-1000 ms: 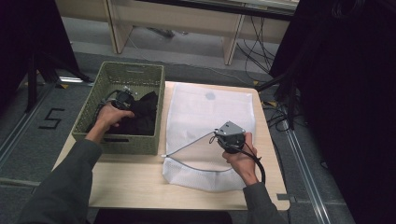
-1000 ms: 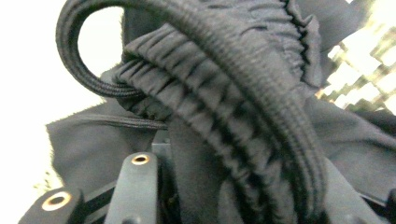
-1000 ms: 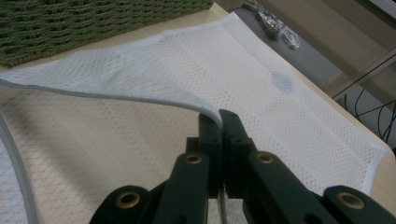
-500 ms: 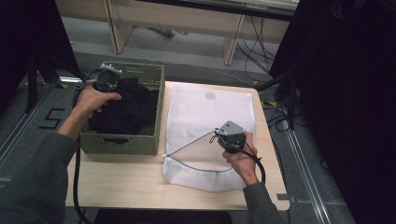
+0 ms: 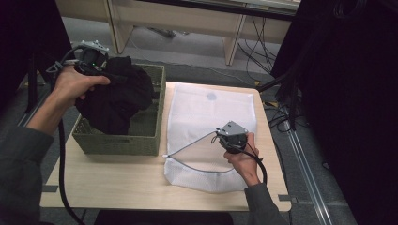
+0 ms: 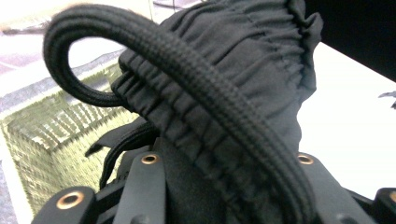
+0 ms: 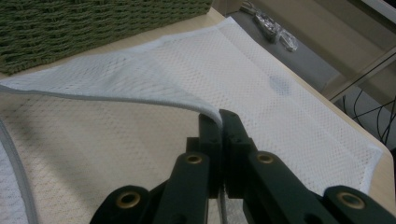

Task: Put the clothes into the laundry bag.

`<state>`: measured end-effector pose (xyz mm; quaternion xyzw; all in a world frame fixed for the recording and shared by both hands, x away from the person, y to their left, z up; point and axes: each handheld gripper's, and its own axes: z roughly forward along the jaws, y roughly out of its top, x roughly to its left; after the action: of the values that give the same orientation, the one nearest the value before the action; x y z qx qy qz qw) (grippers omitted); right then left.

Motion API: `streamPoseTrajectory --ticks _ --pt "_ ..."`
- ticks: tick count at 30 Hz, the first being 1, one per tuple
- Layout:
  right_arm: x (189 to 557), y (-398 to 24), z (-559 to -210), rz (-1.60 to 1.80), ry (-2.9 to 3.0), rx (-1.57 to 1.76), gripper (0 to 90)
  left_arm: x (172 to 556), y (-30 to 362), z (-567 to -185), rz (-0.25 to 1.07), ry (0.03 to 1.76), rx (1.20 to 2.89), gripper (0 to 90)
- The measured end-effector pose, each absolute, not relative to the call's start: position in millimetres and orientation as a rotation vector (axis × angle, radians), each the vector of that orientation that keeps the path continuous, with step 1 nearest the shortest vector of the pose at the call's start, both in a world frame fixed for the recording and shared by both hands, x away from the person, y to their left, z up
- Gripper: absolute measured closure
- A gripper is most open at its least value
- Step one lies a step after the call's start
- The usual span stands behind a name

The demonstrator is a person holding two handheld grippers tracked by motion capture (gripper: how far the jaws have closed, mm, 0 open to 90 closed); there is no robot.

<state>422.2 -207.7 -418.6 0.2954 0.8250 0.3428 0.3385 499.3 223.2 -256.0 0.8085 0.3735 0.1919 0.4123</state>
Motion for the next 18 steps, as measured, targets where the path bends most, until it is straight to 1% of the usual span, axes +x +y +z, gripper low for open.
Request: streamPoseTrajectory --ticks 1,2,3,6,8,13,14,15,16,18 --pt "422.3 -207.7 -418.2 0.894 2.150 0.769 89.3 491.3 220.7 -244.9 0.467 0.958 2.006 64.2" --pt "422.3 -207.7 -418.2 0.894 2.150 0.769 89.3 491.3 220.7 -244.9 0.467 0.958 2.006 64.2" --pt "423.3 -208.5 -418.1 0.890 2.151 0.747 89.3 483.9 219.2 -233.1 0.455 0.945 1.991 64.2" --pt "423.0 -208.9 -417.9 0.894 2.152 0.753 89.3 474.7 216.5 -222.2 0.436 0.910 2.010 64.1" --pt "423.1 -209.3 -417.7 0.894 2.157 0.746 89.3 456.6 210.7 -208.0 0.442 0.868 2.017 64.1" --pt "422.8 -208.9 -417.5 0.897 2.151 0.752 89.3 427.5 199.5 -194.6 0.428 0.782 2.033 64.1" --pt "422.9 -209.0 -417.5 0.898 2.149 0.752 89.3 427.5 199.5 -194.6 0.428 0.782 2.033 64.1" --pt "421.9 -209.2 -416.9 0.896 2.153 0.770 89.3 413.2 194.7 -190.4 0.440 0.738 2.030 64.1" --pt "422.0 -209.1 -417.1 0.901 2.144 0.779 89.3 406.3 191.7 -190.0 0.438 0.735 2.006 64.1" --pt "422.1 -209.3 -416.8 0.900 2.144 0.779 89.3 401.8 190.5 -189.6 0.434 0.712 2.015 64.1"
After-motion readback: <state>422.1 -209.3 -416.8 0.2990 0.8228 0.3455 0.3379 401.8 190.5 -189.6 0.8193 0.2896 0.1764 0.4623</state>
